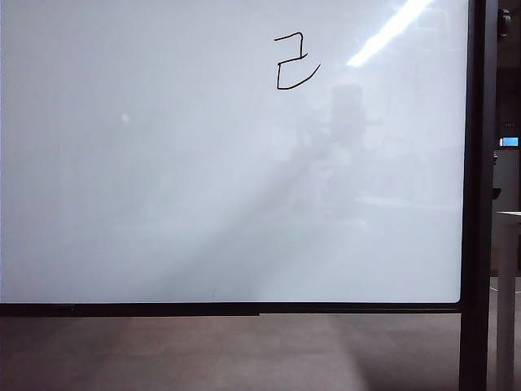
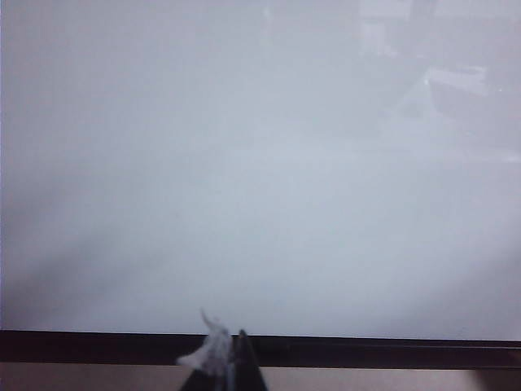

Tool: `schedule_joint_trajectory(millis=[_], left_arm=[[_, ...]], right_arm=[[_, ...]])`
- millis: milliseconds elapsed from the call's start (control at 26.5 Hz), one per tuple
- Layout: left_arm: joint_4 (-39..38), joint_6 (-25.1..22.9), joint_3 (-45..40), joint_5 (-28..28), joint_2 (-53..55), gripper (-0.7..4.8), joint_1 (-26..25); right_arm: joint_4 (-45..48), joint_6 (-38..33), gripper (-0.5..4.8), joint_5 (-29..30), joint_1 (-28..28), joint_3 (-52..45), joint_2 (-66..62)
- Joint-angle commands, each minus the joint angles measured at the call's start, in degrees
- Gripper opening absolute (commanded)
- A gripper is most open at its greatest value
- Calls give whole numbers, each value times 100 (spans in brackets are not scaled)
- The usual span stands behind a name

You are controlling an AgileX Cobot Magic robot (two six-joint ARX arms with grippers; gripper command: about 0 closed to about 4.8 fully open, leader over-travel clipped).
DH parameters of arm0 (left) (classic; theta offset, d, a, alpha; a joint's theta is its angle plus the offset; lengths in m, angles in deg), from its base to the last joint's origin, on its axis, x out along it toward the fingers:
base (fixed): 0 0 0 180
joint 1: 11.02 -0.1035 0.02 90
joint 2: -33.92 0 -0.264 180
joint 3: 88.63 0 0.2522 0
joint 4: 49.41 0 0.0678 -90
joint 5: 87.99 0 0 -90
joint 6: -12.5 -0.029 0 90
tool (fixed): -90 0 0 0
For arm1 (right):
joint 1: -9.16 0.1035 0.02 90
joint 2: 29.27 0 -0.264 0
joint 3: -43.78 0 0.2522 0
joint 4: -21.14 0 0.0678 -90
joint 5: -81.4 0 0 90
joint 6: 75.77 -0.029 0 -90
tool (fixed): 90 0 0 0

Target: Reach to the right to find the marker pen, pick it up, and write the number 2 on the whiteboard.

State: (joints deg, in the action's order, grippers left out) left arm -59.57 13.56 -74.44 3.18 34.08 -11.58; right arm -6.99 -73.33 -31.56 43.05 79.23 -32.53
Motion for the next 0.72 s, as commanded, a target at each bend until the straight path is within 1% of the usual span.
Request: schedule_joint_trajectory(millis=[38, 113, 302, 377, 453, 566, 717], left_arm=[[26, -24, 9, 13, 9, 0, 9], [24, -24, 7, 13, 7, 0, 9], [26, -24, 7, 13, 7, 0, 9], [24, -24, 7, 13, 7, 0, 9], [24, -24, 9, 13, 7, 0, 9], [26, -24, 9, 13, 7, 0, 9], [26, -24, 9, 13, 9, 0, 7]], right_arm=[[155, 0, 54, -155, -122, -181, 0], [160, 0, 54, -136, -339, -317, 0], [444, -2, 54, -118, -1176, -765, 0], [675, -2, 54, 129, -1497, -984, 0], [841, -2, 54, 601, -1753, -1180, 2], [1126, -2, 54, 1086, -1967, -1491, 111], [1661, -7, 54, 1272, -2074, -1928, 319]])
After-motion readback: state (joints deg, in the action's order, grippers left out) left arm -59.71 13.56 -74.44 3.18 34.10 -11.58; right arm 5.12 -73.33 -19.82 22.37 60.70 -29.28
